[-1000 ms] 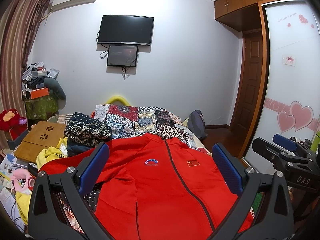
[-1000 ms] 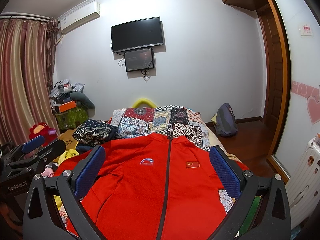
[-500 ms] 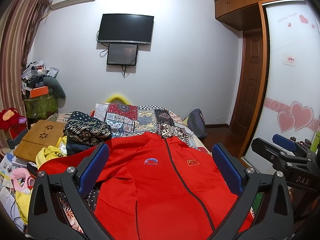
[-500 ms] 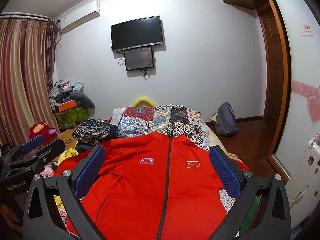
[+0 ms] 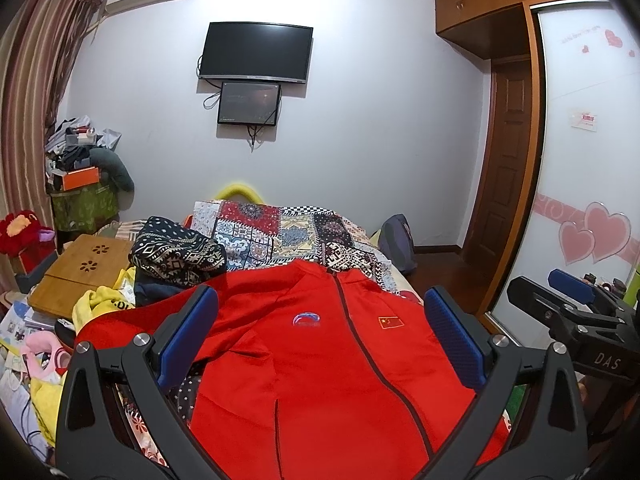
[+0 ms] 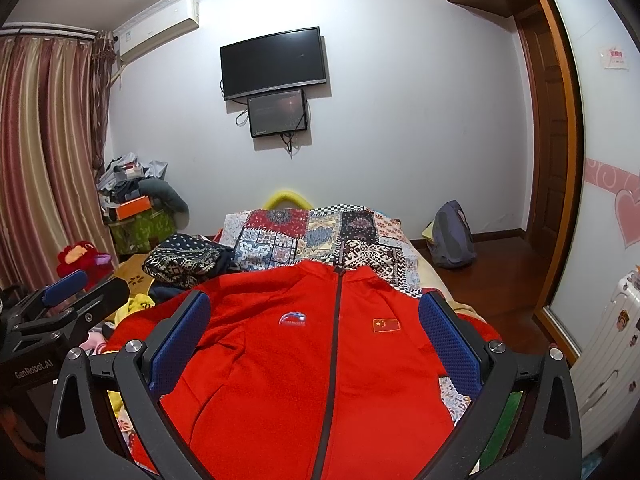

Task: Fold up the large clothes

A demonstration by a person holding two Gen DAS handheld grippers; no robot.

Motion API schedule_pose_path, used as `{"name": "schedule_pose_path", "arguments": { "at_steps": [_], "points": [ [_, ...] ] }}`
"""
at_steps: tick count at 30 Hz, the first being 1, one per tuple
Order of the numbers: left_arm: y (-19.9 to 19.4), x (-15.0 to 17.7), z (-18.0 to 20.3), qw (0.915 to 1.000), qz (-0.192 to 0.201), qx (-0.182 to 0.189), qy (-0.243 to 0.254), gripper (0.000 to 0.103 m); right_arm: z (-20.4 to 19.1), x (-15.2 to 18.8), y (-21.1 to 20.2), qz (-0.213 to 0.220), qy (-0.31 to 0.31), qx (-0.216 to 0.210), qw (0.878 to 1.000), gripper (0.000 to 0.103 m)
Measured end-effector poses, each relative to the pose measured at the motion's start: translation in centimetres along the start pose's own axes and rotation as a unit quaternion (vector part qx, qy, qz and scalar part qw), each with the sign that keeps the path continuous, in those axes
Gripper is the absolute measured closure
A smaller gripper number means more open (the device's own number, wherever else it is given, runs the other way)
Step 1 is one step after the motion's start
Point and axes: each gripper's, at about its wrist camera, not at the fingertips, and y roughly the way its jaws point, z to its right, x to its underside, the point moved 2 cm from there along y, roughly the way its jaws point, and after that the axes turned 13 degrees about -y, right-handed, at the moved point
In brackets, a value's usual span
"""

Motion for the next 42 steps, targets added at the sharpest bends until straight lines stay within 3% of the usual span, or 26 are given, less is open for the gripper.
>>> {"name": "schedule_pose_path", "arguments": {
  "at_steps": [14,20,25,28,32,36,42],
  "points": [
    [3.1,-1.4,-2.9,0.9998,-0.006,-0.017,-0.009,0.0,0.0,-0.8,3.3,-0.017,-0.006,-0.012,1.0,0.0],
    [6.6,-2.9,-8.0,0.998,-0.029,-0.04,-0.039,0.0,0.1,-0.8,7.8,-0.044,-0.009,-0.018,0.999,0.0],
    [9.7,-3.1,-14.6,0.9903,-0.041,-0.11,-0.075,0.0,0.3,0.1,12.2,-0.079,0.001,-0.022,0.997,0.0],
    [11.7,-2.3,-19.6,0.9808,-0.072,-0.147,-0.106,0.0,0.5,1.0,15.1,-0.109,0.008,-0.026,0.994,0.0],
    [13.4,-0.4,-26.3,0.964,-0.122,-0.162,-0.172,0.0,0.6,2.3,18.0,-0.147,0.013,-0.024,0.989,0.0],
    [14.3,2.4,-33.0,0.9377,-0.164,-0.158,-0.262,0.0,0.2,3.7,20.9,-0.193,0.009,-0.039,0.98,0.0],
    [15.1,6.4,-40.6,0.8957,-0.193,-0.161,-0.367,0.0,-0.2,5.4,24.2,-0.237,0.01,-0.049,0.97,0.0]
  ]
}}
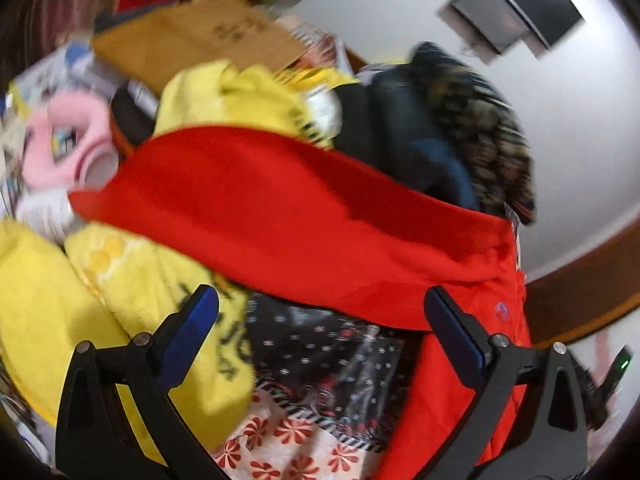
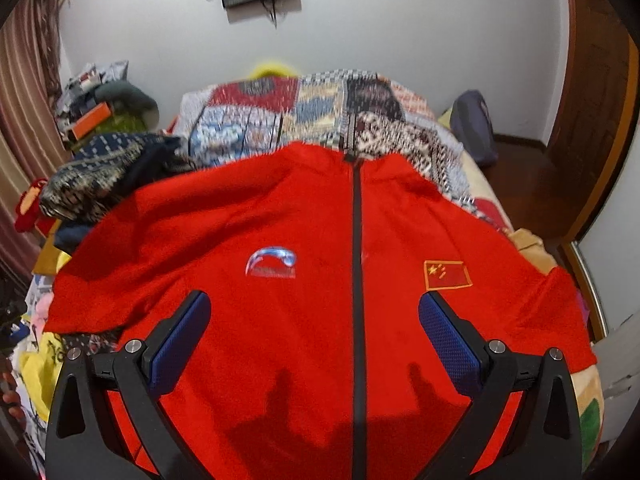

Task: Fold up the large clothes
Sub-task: 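Grasp the red jacket's sleeve edge with the left gripper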

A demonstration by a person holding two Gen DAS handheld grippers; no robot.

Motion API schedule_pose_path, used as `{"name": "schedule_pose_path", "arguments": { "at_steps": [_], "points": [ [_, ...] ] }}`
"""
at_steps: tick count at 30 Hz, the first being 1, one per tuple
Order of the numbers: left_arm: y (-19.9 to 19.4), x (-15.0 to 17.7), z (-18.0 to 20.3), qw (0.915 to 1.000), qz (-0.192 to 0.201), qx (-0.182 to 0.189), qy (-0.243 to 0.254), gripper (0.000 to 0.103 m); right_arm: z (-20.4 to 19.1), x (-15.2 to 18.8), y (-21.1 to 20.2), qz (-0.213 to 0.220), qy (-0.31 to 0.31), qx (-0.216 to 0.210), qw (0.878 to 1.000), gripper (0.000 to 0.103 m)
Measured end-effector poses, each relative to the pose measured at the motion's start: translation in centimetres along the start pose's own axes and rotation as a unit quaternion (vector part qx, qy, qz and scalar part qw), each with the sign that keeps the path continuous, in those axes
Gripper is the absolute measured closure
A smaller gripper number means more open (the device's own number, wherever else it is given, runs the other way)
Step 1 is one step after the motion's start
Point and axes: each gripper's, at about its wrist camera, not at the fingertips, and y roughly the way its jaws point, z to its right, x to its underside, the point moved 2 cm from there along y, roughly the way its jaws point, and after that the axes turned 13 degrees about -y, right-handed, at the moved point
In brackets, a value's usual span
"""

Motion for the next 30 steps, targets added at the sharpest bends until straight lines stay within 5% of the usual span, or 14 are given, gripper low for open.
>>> {"name": "schedule_pose_path", "arguments": {
  "at_steps": [6,11,13,16,21,25,30],
  "points": [
    [2.8,-2.4,-4.9,0.9948,-0.021,0.032,-0.095,0.015,-0.3,0.1,1.5,-0.017,-0.003,0.0,1.0,0.0],
    [4.4,-4.2,-5.9,0.9945,0.006,0.024,-0.102,0.031,-0.3,0.2,2.9,-0.037,-0.001,-0.006,0.999,0.0],
    [4.8,-4.7,-5.6,0.9953,0.026,-0.003,-0.093,0.046,-0.4,0.2,3.2,-0.043,-0.001,-0.007,0.999,0.0],
    [5.3,-5.5,-5.3,0.9948,0.052,-0.056,-0.067,0.071,-0.3,0.3,3.2,-0.045,0.001,-0.005,0.999,0.0],
    [4.3,-5.5,-2.4,0.9864,0.1,-0.13,0.012,0.096,0.2,-0.1,2.2,-0.033,0.008,-0.003,0.999,0.0],
    [1.1,-4.7,2.1,0.9783,0.149,-0.119,0.08,0.099,0.5,-0.5,1.0,-0.019,0.009,-0.003,1.0,0.0],
    [-4.3,-3.1,10.5,0.9623,0.208,-0.052,0.167,0.099,1.0,-1.2,-0.8,0.007,0.006,-0.003,1.0,0.0]
  ]
}}
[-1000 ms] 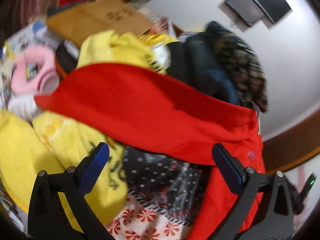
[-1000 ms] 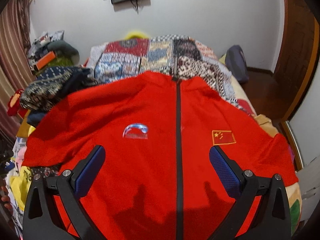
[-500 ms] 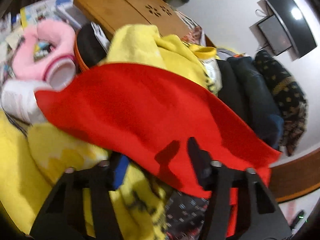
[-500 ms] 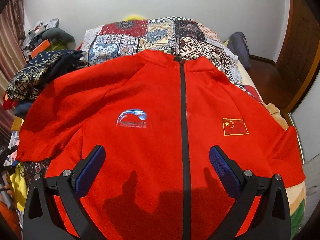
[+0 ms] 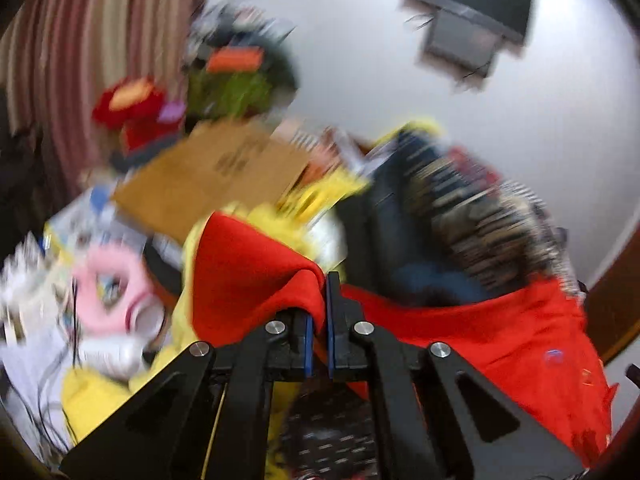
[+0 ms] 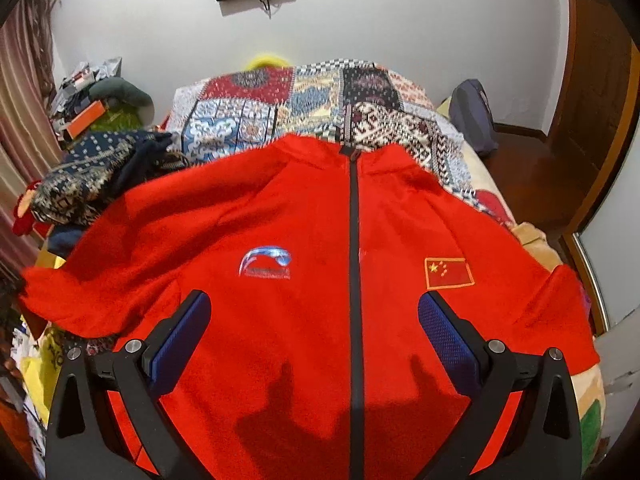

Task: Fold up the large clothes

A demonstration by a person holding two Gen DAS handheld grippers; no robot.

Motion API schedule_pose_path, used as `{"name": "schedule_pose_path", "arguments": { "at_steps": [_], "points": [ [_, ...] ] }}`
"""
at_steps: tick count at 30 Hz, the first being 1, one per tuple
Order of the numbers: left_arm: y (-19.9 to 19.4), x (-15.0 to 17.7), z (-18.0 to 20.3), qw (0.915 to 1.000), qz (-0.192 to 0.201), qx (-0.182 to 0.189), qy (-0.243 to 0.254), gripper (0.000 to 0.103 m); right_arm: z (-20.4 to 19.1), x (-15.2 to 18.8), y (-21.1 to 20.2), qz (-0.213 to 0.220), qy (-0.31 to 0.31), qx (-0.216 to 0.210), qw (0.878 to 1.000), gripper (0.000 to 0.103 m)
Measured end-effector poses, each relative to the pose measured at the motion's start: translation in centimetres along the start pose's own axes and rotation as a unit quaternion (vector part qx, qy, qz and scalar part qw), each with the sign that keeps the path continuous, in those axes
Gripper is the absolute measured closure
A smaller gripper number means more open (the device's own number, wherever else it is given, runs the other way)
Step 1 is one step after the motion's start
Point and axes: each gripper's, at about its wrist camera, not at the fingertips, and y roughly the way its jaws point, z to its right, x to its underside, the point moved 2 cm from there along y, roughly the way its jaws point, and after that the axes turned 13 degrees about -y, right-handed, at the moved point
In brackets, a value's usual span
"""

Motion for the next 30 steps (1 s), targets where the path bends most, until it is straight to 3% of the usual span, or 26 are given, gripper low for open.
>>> {"name": "schedule_pose_path", "arguments": {
  "at_steps": [3,7,14,18,22,28,30],
  "points": [
    [-2.9,-1.4,4.8,0.9978,0.03,0.046,0.037,0.099,0.4,-0.5,-1.0,0.014,-0.005,-0.005,1.0,0.0],
    [-5.6,-2.5,12.0,0.9886,0.048,0.116,0.083,0.099,1.1,-0.9,-1.9,0.025,-0.014,-0.012,1.0,0.0],
    [-6.6,0.4,24.7,0.9655,0.046,0.178,0.184,0.099,3.5,-0.4,-2.9,0.042,-0.014,-0.014,0.999,0.0],
    [-5.2,4.8,31.3,0.9464,0.006,0.218,0.238,0.099,5.4,0.4,-2.8,0.038,-0.002,-0.008,0.999,0.0],
    [-3.2,10.9,36.5,0.9222,-0.054,0.241,0.298,0.099,7.8,1.4,-2.5,0.028,0.013,0.001,1.0,0.0],
    [0.6,20.3,40.1,0.8832,-0.167,0.246,0.362,0.099,10.5,3.1,-1.4,0.002,0.031,0.014,0.999,0.0],
    [1.5,23.4,40.3,0.8651,-0.213,0.25,0.379,0.099,11.0,3.7,-1.0,-0.006,0.033,0.018,0.999,0.0]
  ]
}}
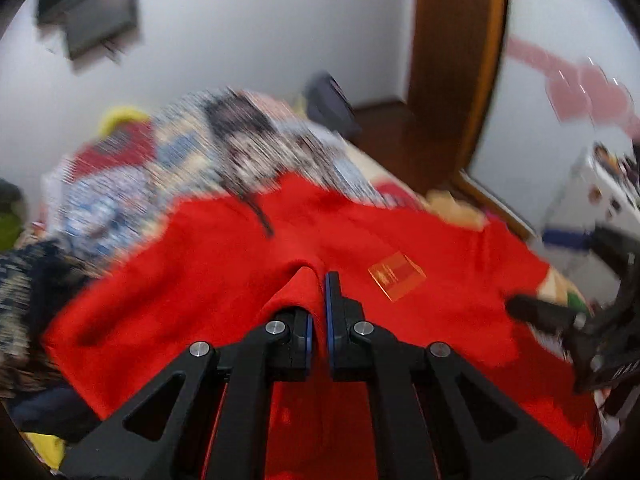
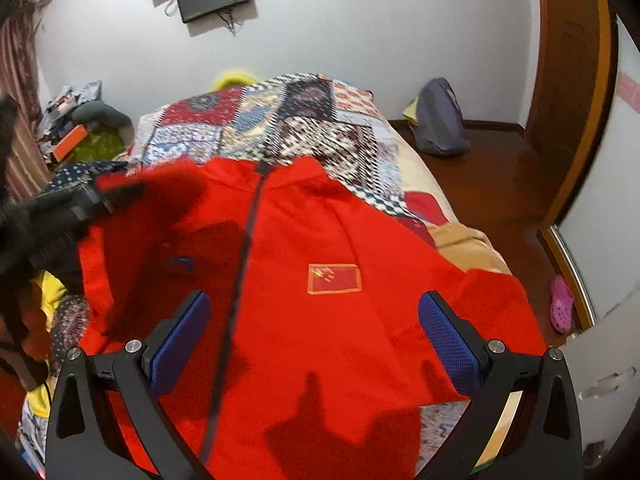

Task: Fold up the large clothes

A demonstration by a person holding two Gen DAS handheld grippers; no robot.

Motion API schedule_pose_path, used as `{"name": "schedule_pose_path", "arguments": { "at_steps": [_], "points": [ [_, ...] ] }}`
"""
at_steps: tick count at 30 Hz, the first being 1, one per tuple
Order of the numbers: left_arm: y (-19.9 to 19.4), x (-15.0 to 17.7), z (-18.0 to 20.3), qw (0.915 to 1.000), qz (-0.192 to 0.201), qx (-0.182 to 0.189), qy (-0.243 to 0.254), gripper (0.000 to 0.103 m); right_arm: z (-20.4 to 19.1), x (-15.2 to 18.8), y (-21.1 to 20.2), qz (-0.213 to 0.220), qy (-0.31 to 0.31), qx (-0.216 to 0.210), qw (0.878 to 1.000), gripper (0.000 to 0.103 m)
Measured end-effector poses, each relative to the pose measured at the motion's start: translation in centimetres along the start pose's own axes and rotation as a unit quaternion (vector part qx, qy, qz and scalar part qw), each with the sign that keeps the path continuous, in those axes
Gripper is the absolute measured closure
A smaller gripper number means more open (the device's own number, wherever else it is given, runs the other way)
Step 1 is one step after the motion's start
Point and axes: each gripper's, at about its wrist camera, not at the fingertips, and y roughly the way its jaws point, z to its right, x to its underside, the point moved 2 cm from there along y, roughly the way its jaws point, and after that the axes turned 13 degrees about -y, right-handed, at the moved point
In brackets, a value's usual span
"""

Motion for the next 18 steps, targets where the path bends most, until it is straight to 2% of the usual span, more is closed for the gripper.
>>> {"name": "schedule_pose_path", "arguments": {
  "at_steps": [4,6,9,11,13,16,18],
  "points": [
    [3.0,3.2,1.8,0.9979,-0.061,0.004,0.022,0.099,0.8,1.2,0.7,-0.019,-0.001,0.005,1.0,0.0],
    [3.8,4.6,2.5,0.9964,-0.08,0.005,0.028,0.099,0.9,1.5,1.0,-0.028,-0.004,0.007,1.0,0.0],
    [3.8,5.9,2.9,0.9951,-0.095,0.004,0.028,0.092,0.9,2.0,1.1,-0.037,-0.01,0.009,0.999,0.0],
    [3.0,6.1,2.3,0.9949,-0.098,0.0,0.021,0.08,0.8,2.1,0.9,-0.039,-0.015,0.009,0.999,0.0],
    [1.6,6.2,1.4,0.9955,-0.095,0.001,0.009,0.055,0.4,2.1,0.6,-0.039,-0.022,0.009,0.999,0.0],
    [-1.2,5.9,-0.3,0.9974,-0.071,-0.014,0.001,0.039,-0.4,1.7,0.0,-0.032,-0.035,0.007,0.999,0.0],
    [-3.1,5.5,-1.7,0.9982,-0.051,-0.032,-0.004,0.036,-1.2,1.3,-0.4,-0.026,-0.048,0.004,0.998,0.0]
  ]
}}
